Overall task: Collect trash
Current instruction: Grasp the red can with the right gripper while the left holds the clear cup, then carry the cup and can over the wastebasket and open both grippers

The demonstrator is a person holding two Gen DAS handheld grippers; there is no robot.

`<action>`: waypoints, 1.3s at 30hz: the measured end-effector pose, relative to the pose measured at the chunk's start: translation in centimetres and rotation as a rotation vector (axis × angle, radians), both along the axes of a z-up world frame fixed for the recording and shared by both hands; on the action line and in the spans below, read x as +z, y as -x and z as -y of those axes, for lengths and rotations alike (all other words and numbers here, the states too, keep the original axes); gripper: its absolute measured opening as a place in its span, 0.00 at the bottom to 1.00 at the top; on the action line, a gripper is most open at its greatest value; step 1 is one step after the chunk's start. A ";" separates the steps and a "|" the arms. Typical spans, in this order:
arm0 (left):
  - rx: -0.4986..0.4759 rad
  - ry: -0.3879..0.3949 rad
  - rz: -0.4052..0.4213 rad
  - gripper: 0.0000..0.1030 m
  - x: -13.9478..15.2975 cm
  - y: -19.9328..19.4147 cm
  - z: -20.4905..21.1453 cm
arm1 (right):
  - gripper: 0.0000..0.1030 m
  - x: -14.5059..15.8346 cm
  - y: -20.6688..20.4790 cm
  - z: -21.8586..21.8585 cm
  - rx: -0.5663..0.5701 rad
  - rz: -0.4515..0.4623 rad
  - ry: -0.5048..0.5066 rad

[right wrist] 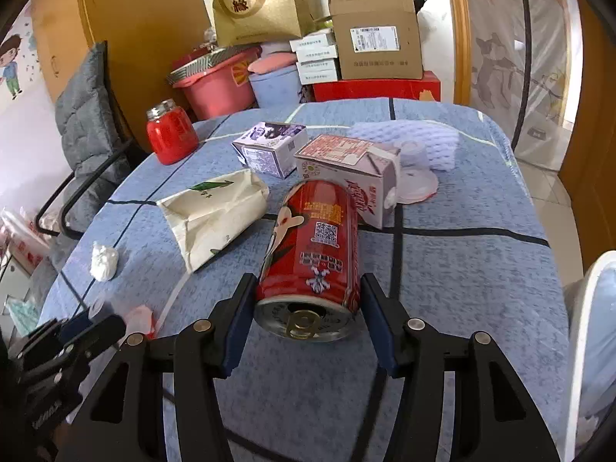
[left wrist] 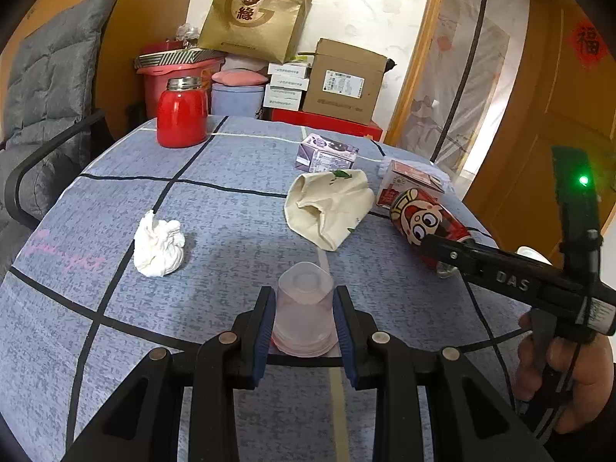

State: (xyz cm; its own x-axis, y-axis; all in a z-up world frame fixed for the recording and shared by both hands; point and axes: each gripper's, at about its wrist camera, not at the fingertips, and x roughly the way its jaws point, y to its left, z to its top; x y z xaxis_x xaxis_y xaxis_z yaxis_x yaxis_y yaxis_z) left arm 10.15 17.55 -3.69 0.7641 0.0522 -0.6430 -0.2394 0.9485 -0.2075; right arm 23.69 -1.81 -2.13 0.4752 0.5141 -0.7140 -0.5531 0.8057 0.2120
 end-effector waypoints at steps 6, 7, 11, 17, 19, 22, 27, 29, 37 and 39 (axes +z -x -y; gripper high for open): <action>-0.020 -0.012 -0.001 0.30 0.5 0.0 1.5 | 0.53 0.4 1.5 2.9 0.015 -0.012 -0.020; -0.025 -0.015 -0.002 0.30 0.6 0.0 1.8 | 0.53 0.6 1.8 3.5 0.016 -0.011 -0.025; -0.049 -0.024 0.003 0.30 1.2 0.1 3.2 | 0.53 1.6 2.9 5.7 0.011 0.008 -0.037; -0.096 -0.039 0.012 0.30 2.1 0.0 5.9 | 0.52 2.8 3.9 8.6 -0.007 0.020 -0.059; -0.115 -0.046 0.015 0.30 2.5 0.0 7.0 | 0.52 3.2 4.2 9.4 -0.012 0.028 -0.067; -0.140 -0.056 0.024 0.30 3.1 0.1 8.2 | 0.52 3.9 4.6 10.8 -0.022 0.039 -0.079; -0.186 -0.068 0.031 0.30 3.8 -0.1 10.6 | 0.52 4.5 5.1 13.0 -0.045 0.048 -0.096; -0.206 -0.069 0.036 0.30 4.1 -0.2 11.6 | 0.52 4.7 5.2 13.7 -0.054 0.052 -0.100; -0.276 -0.059 0.048 0.30 5.0 -1.2 15.0 | 0.52 5.6 5.7 17.9 -0.122 0.069 -0.111; -0.301 -0.058 0.052 0.30 5.2 -1.6 16.1 | 0.52 5.8 5.7 19.3 -0.151 0.075 -0.110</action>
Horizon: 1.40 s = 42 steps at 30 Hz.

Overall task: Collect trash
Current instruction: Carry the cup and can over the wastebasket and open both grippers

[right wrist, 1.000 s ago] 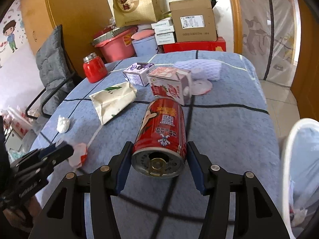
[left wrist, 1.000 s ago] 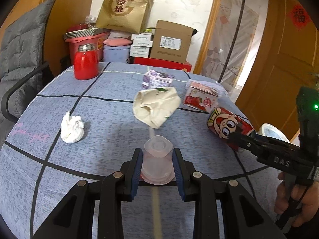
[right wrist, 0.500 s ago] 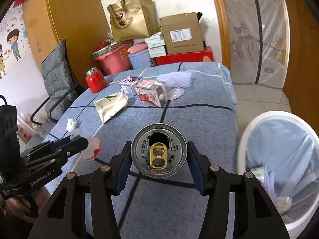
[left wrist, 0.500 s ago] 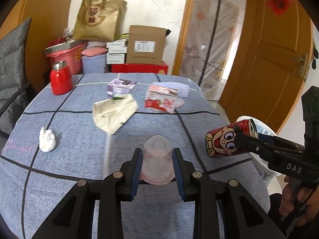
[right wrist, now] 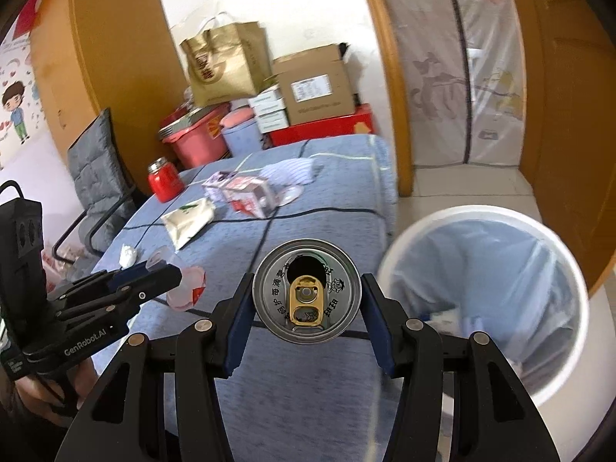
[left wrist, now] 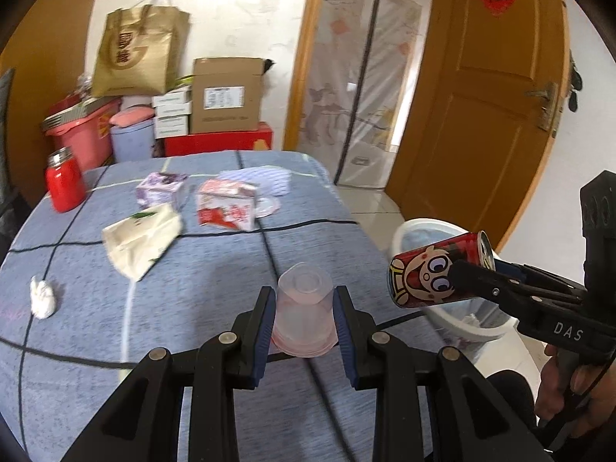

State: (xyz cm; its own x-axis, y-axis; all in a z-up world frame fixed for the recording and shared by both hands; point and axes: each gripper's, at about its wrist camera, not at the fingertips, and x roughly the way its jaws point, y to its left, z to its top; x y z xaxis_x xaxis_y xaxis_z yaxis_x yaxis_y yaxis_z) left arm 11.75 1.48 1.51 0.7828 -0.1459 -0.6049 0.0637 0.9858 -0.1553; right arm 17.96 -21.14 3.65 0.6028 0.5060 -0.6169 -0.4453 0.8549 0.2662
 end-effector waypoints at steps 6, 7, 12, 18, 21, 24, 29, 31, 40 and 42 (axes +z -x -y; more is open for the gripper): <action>-0.088 -0.001 0.011 0.30 0.6 -1.9 3.8 | 0.52 0.2 0.0 4.9 -0.103 0.007 0.000; -0.101 0.000 0.012 0.30 0.7 -2.2 4.3 | 0.52 0.1 0.0 5.9 -0.126 0.005 0.000; -0.175 0.004 0.017 0.30 0.8 -3.8 7.7 | 0.52 -0.3 -0.4 9.7 -0.210 -0.010 0.006; -0.248 0.004 0.009 0.30 0.3 -5.5 11.4 | 0.52 -1.0 -0.7 12.3 -0.255 -0.029 0.009; -0.286 0.004 0.003 0.30 -0.2 -6.3 13.1 | 0.52 -1.5 -1.0 13.1 -0.270 -0.044 0.009; -0.310 0.009 -0.007 0.30 -0.7 -6.8 14.1 | 0.52 -1.9 -1.3 13.6 -0.278 -0.055 0.012; -0.352 0.002 -0.033 0.30 -2.0 -7.9 15.8 | 0.52 -2.7 -1.8 14.3 -0.289 -0.075 0.022; -0.363 -0.001 -0.045 0.30 -2.5 -8.3 16.2 | 0.52 -3.0 -1.9 14.3 -0.290 -0.085 0.031; -0.372 -0.004 -0.104 0.31 -4.7 -9.5 16.6 | 0.53 -4.2 -2.7 13.8 -0.278 -0.127 0.072; -0.365 -0.011 -0.105 0.33 -4.9 -9.6 16.6 | 0.53 -4.4 -2.8 13.7 -0.285 -0.127 0.082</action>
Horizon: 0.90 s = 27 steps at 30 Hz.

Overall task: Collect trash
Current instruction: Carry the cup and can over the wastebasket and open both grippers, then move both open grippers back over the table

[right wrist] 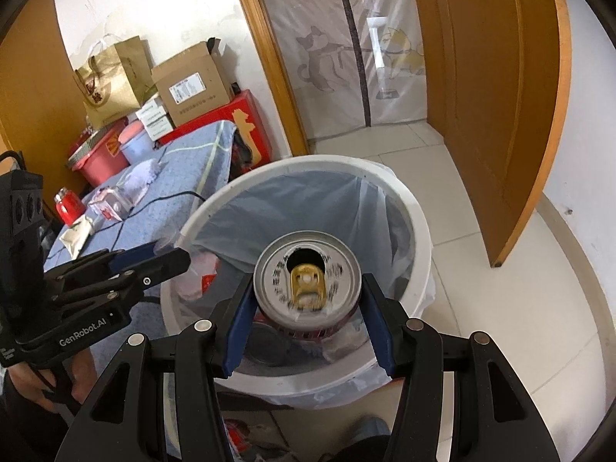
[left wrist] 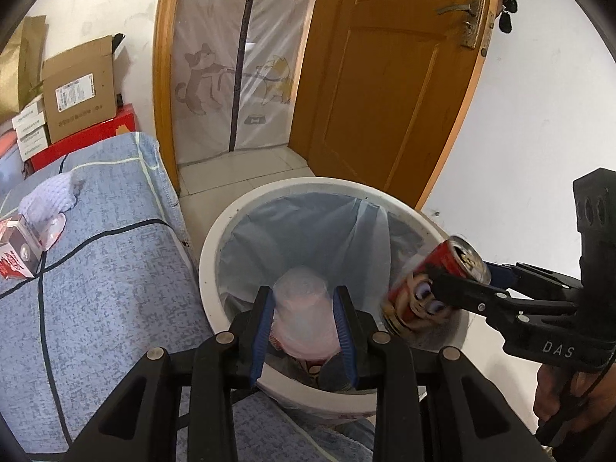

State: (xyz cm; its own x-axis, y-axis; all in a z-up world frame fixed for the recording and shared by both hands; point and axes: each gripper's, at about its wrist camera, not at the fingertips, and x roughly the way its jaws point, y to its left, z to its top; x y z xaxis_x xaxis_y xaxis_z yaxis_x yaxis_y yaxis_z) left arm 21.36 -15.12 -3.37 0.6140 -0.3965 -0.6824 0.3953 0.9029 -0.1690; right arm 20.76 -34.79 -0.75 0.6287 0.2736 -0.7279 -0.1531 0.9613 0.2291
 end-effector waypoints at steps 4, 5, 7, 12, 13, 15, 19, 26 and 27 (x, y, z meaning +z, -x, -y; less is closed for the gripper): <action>0.012 0.005 0.003 0.38 -0.1 0.0 -0.3 | 0.53 -0.1 0.0 0.3 -0.010 0.003 0.004; 0.015 0.005 0.004 0.38 0.0 0.0 -0.4 | 0.53 0.0 0.0 0.3 -0.014 0.005 0.004; 0.023 0.012 0.007 0.38 0.1 0.1 -0.8 | 0.53 0.2 0.1 0.4 -0.020 0.010 0.004; 0.043 0.024 0.014 0.38 0.7 0.8 -1.8 | 0.53 0.6 0.5 0.5 -0.025 0.026 0.002; 0.046 0.027 0.016 0.38 0.8 1.0 -1.9 | 0.53 0.7 0.5 0.4 -0.022 0.027 0.001; 0.054 0.032 0.021 0.38 1.1 1.4 -2.3 | 0.54 1.0 0.7 0.3 -0.021 0.035 0.000; 0.065 0.034 0.032 0.38 1.7 2.1 -3.1 | 0.54 1.9 1.1 0.1 -0.020 0.059 -0.001; 0.089 0.043 0.056 0.38 3.0 3.8 -4.4 | 0.54 3.2 2.1 -0.9 0.008 0.086 0.006; 0.093 0.044 0.058 0.38 3.2 4.0 -4.6 | 0.54 3.4 2.3 -1.1 0.014 0.091 0.005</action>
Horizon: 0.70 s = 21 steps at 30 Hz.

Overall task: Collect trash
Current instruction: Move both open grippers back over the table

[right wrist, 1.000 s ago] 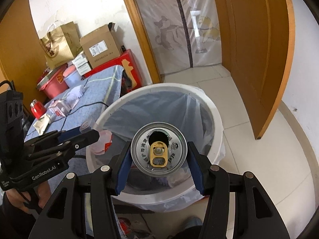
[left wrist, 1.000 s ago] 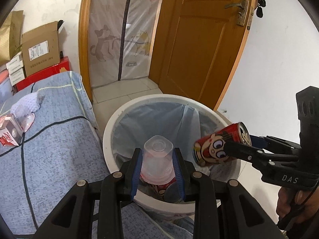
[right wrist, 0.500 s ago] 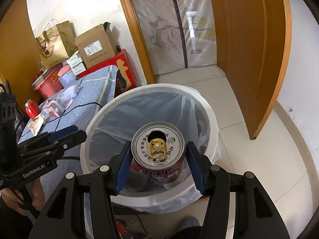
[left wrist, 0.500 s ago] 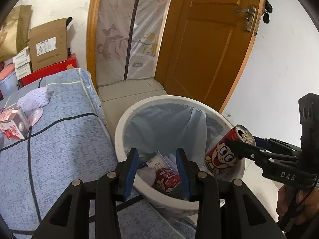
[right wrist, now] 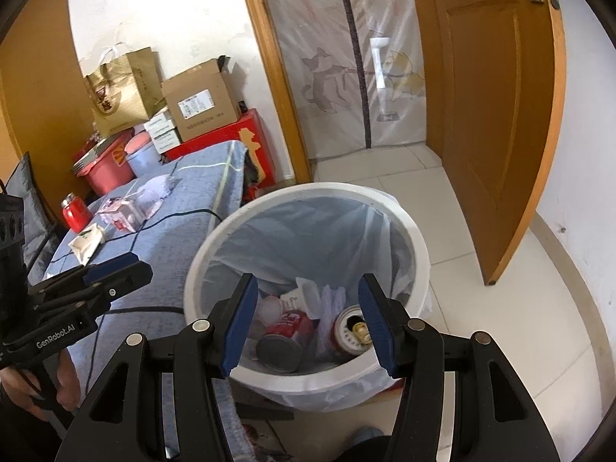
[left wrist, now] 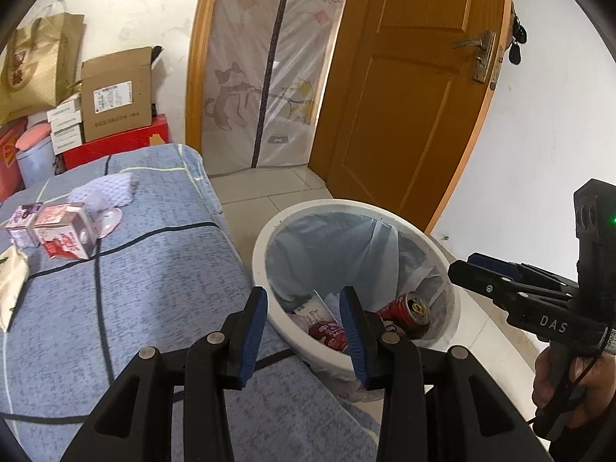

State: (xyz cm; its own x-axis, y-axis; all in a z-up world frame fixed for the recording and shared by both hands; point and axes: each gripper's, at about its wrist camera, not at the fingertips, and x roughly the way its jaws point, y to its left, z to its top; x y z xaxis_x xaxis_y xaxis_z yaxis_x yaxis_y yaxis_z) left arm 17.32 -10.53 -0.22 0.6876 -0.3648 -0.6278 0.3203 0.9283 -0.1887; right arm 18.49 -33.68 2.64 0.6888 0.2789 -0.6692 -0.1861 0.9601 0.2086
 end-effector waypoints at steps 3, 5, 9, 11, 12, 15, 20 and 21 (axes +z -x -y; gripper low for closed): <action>0.019 0.003 0.005 0.38 0.4 0.9 -0.8 | 0.54 0.6 0.6 -0.8 0.026 0.015 -0.008; 0.030 0.010 0.006 0.38 0.6 1.4 -1.5 | 0.54 0.8 1.0 -1.4 0.050 0.023 -0.014; 0.053 0.015 0.015 0.38 1.0 2.9 -2.8 | 0.54 1.2 1.9 -3.0 0.106 0.035 -0.030; 0.069 0.012 0.018 0.38 1.0 3.4 -3.6 | 0.54 1.3 2.2 -3.7 0.131 0.038 -0.038; 0.082 0.010 0.019 0.38 1.0 3.7 -4.0 | 0.54 1.3 2.3 -4.2 0.145 0.039 -0.042; 0.121 0.013 0.022 0.38 1.1 4.7 -5.6 | 0.54 1.4 2.7 -5.5 0.188 0.043 -0.051; 0.181 0.002 0.027 0.38 1.1 5.8 -7.9 | 0.54 1.5 2.8 -8.1 0.261 0.043 -0.051; 0.193 -0.002 0.027 0.38 1.0 6.0 -8.4 | 0.54 1.5 2.8 -8.6 0.275 0.043 -0.052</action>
State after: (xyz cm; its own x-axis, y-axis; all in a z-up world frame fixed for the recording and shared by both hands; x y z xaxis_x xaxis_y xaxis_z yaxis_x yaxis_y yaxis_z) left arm 11.32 -2.12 0.83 0.7614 -0.2233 -0.6085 0.1412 0.9734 -0.1806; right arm 15.73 -25.11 4.13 0.6099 0.4925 -0.6209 -0.4477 0.8606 0.2429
